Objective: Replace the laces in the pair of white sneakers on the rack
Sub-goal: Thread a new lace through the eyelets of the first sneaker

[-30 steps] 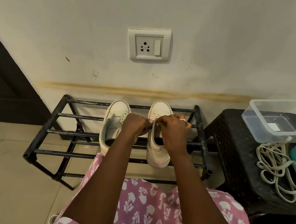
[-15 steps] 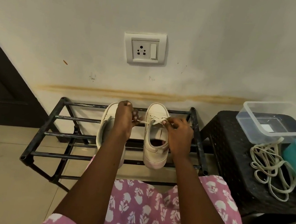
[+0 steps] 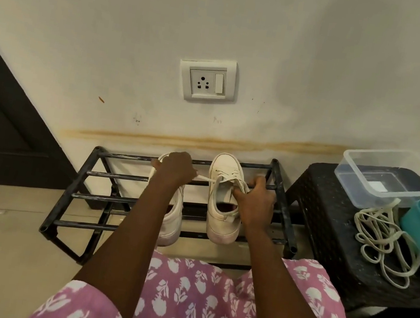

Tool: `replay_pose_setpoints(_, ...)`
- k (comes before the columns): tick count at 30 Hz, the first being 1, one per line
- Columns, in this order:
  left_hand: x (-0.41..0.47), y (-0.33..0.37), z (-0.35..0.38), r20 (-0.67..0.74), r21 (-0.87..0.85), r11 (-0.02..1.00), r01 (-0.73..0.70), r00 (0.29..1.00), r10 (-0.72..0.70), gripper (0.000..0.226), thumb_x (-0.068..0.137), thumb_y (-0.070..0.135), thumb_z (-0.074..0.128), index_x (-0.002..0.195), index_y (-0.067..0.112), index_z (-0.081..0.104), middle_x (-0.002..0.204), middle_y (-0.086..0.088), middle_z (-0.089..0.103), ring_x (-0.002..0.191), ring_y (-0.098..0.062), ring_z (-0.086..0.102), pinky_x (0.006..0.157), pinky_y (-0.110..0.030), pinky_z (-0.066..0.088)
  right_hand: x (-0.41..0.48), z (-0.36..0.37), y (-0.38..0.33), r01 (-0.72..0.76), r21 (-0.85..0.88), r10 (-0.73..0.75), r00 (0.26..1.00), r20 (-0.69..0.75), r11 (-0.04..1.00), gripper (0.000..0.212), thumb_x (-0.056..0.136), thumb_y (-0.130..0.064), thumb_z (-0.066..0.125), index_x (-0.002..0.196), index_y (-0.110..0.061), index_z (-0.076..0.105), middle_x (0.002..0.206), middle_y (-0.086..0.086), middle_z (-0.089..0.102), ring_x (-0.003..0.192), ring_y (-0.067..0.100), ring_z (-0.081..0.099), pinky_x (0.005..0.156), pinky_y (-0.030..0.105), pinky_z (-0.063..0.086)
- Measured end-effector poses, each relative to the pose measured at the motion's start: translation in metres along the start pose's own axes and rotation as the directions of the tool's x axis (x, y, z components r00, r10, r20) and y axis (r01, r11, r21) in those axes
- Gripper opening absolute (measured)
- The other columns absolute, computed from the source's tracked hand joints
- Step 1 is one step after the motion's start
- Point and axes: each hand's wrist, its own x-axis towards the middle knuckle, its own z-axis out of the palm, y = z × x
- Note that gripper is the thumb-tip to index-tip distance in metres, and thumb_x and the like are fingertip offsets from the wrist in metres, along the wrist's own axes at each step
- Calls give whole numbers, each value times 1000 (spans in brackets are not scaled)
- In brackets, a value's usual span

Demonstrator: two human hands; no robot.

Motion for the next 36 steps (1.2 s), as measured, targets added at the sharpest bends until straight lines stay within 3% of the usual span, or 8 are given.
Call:
replay_pose_setpoints(4,1,-27,-16,-206,52,983,176,965,-161,25,92,17,46,113,7,57,121,-14,52,118,-34,44,103,-49,25,0,0,0,-20,3,20,1000,15,1000,36,80,-31,69,105,-14,50,91,3,45,82,17,47,66,27,40)
replay_pose_setpoints(7,0,-51,-31,-343,-41,933,356,873,-348,28,93,8,42,117,2,54,126,-20,47,122,-39,38,108,-52,19,1,0,2,-26,5,26,999,27,1000,35,80,-32,68,105,-15,50,94,5,49,83,19,50,68,30,43)
replay_pose_setpoints(12,3,-75,-46,-367,-178,841,510,759,-538,29,92,7,44,119,-2,52,134,-24,38,128,-42,29,110,-57,12,1,1,1,-51,-10,52,998,34,999,35,81,-33,67,105,-14,51,98,9,53,89,24,56,75,36,50)
replay_pose_setpoints(15,2,-67,-42,-350,-154,895,418,824,-445,36,92,17,47,126,6,48,134,-21,38,127,-40,29,109,-54,17,1,2,0,-45,-8,46,998,36,999,32,81,-32,67,103,-14,50,96,8,54,87,24,57,72,34,49)
replay_pose_setpoints(19,2,-39,-20,-161,-27,993,112,980,-115,40,93,35,49,133,31,48,149,-5,30,138,-35,19,112,-57,5,1,2,1,-37,1,37,999,39,999,30,82,-32,67,100,-14,50,97,9,58,85,23,58,70,34,50)
replay_pose_setpoints(22,-2,-13,-2,40,21,995,-99,994,98,36,93,47,48,128,39,54,146,8,39,143,-25,16,107,-65,-11,0,0,2,-30,1,30,999,45,1000,30,82,-31,67,101,-13,51,96,9,60,87,25,60,71,35,51)
replay_pose_setpoints(25,-8,5,11,103,-28,978,-209,972,211,33,90,48,53,120,36,62,128,8,59,135,-19,36,102,-69,-14,-1,0,2,-18,5,17,999,45,1000,30,82,-29,67,101,-13,51,93,6,58,83,21,58,65,30,46)
replay_pose_setpoints(36,-6,-19,2,-172,6,995,-96,980,95,11,79,26,66,71,32,68,87,11,61,120,-15,46,96,-73,-17,0,2,2,-29,-10,29,1000,5,1000,31,82,-31,68,101,-13,52,84,-1,47,76,16,50,60,26,37)
